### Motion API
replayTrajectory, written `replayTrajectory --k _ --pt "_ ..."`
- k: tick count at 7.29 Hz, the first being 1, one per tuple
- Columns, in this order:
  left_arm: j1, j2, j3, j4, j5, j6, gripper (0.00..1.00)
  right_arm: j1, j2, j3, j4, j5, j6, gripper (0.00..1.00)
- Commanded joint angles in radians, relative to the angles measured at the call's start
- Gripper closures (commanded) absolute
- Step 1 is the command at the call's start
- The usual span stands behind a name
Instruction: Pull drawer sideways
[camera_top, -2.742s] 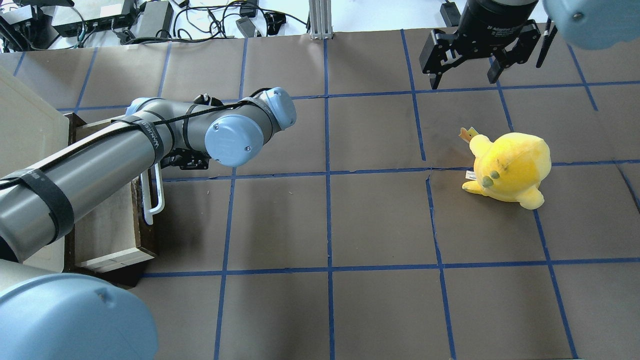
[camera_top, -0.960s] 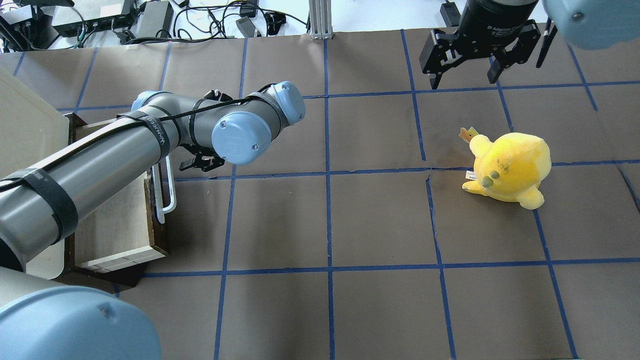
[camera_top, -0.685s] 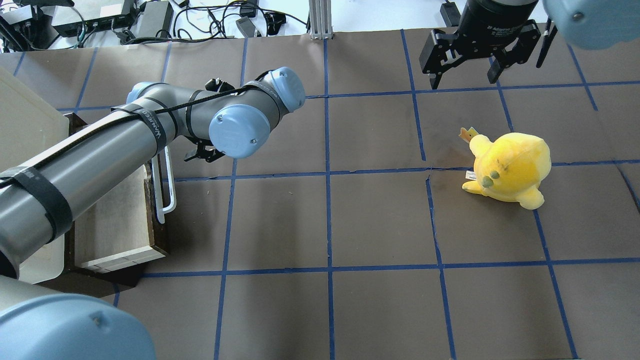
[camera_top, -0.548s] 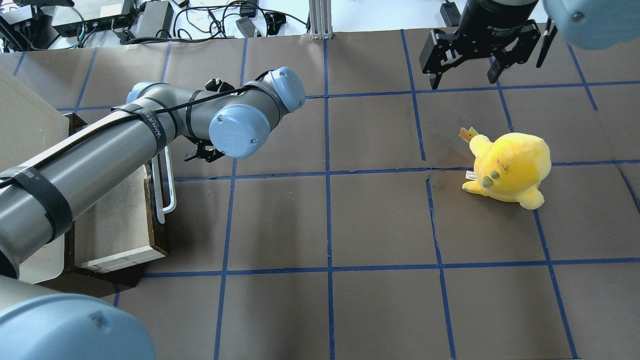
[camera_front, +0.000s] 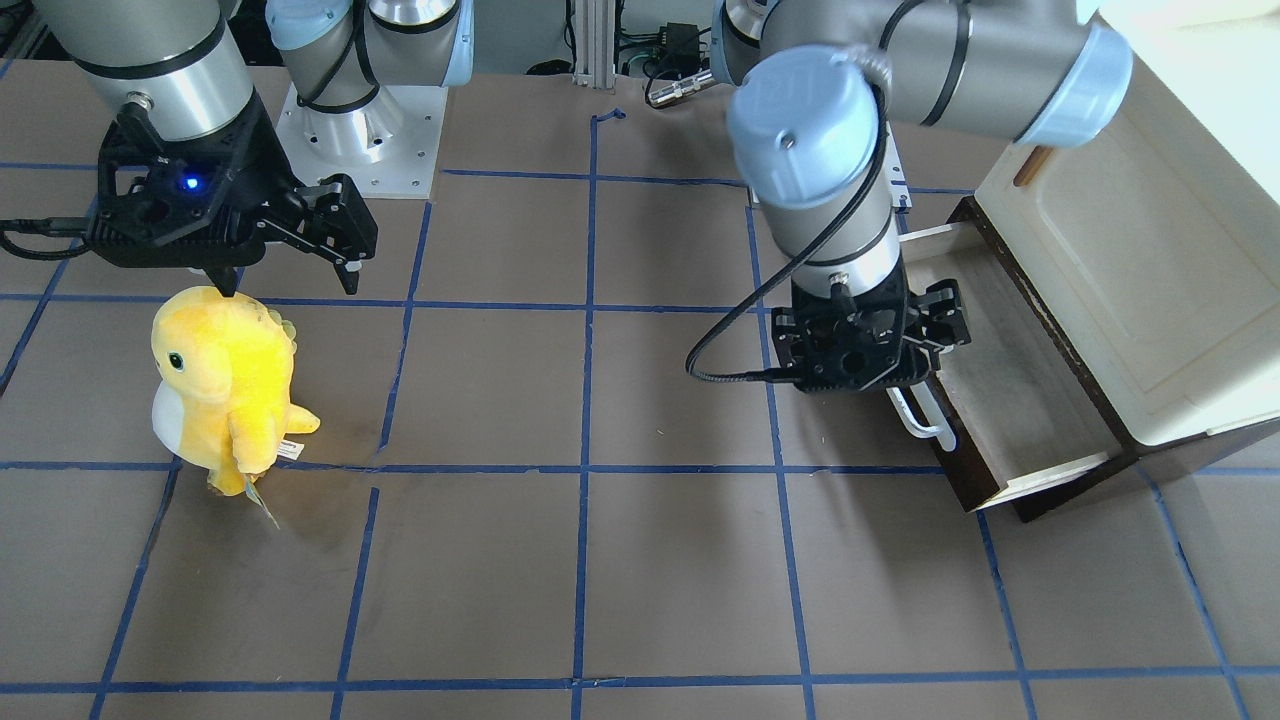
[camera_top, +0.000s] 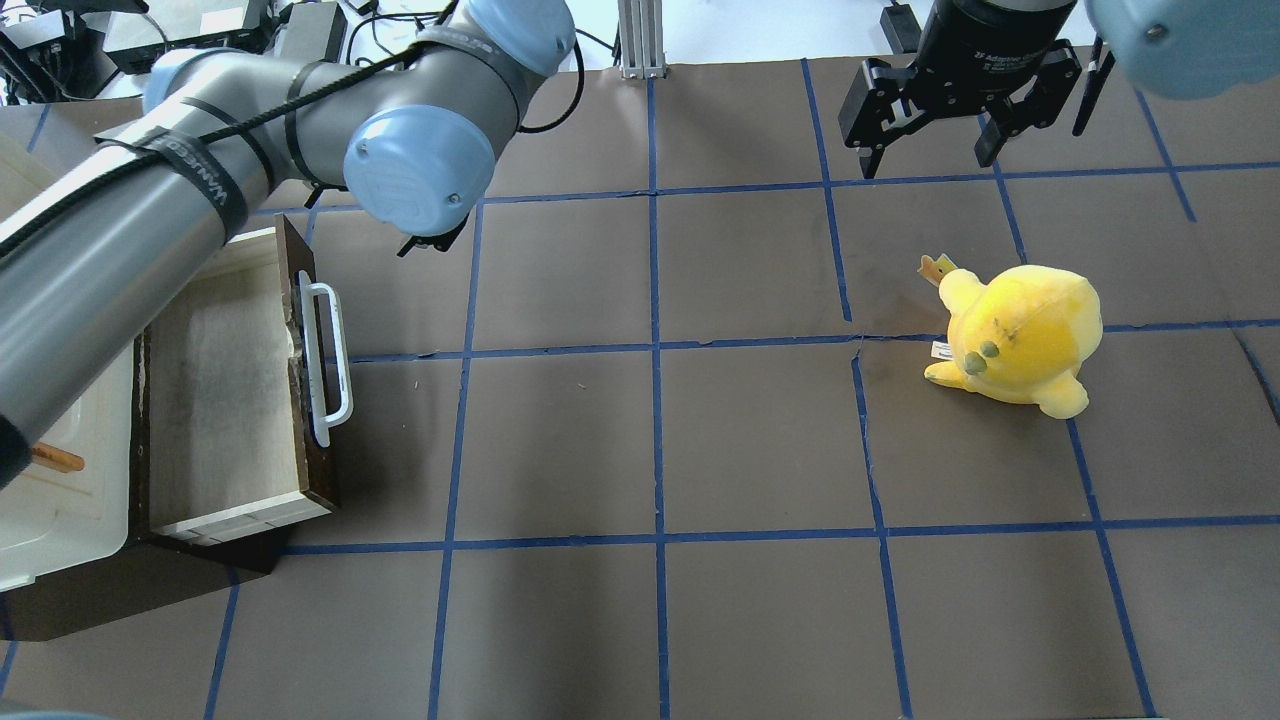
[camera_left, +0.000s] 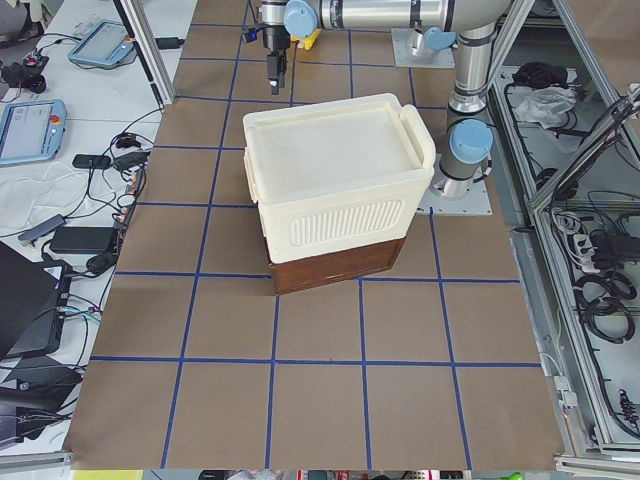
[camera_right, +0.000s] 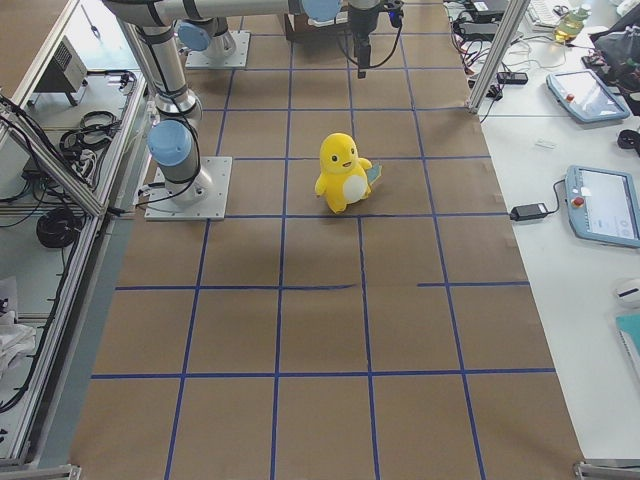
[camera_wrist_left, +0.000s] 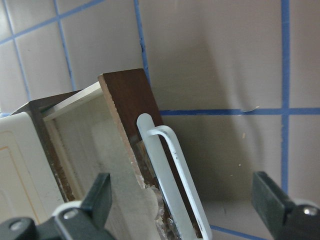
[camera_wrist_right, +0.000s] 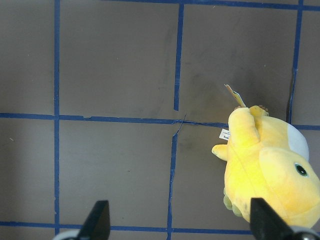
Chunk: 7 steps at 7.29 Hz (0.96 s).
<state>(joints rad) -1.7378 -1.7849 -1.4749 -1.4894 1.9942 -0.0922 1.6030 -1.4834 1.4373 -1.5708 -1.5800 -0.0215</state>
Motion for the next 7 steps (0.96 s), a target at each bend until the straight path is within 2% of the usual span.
replayTrajectory --k 1,2,3,4,5,7 --pt "0.023 0.131 -0.016 -0.002 -0.145 0.019 0.00 0.000 0.000 0.000 0.000 0.000 0.000 0.00" --pt "0.029 0.174 -0.016 0.000 -0.240 0.022 0.00 0.000 0.000 0.000 0.000 0.000 0.000 0.00" --pt "0.044 0.200 -0.024 0.000 -0.247 0.085 0.00 0.000 0.000 0.000 0.000 0.000 0.000 0.00" --pt "0.087 0.217 -0.053 0.003 -0.299 0.154 0.00 0.000 0.000 0.000 0.000 0.000 0.000 0.00" --pt "0.145 0.222 -0.077 0.012 -0.375 0.176 0.00 0.000 0.000 0.000 0.000 0.000 0.000 0.00" --pt "0.161 0.229 -0.081 0.014 -0.422 0.178 0.00 0.000 0.000 0.000 0.000 0.000 0.000 0.00"
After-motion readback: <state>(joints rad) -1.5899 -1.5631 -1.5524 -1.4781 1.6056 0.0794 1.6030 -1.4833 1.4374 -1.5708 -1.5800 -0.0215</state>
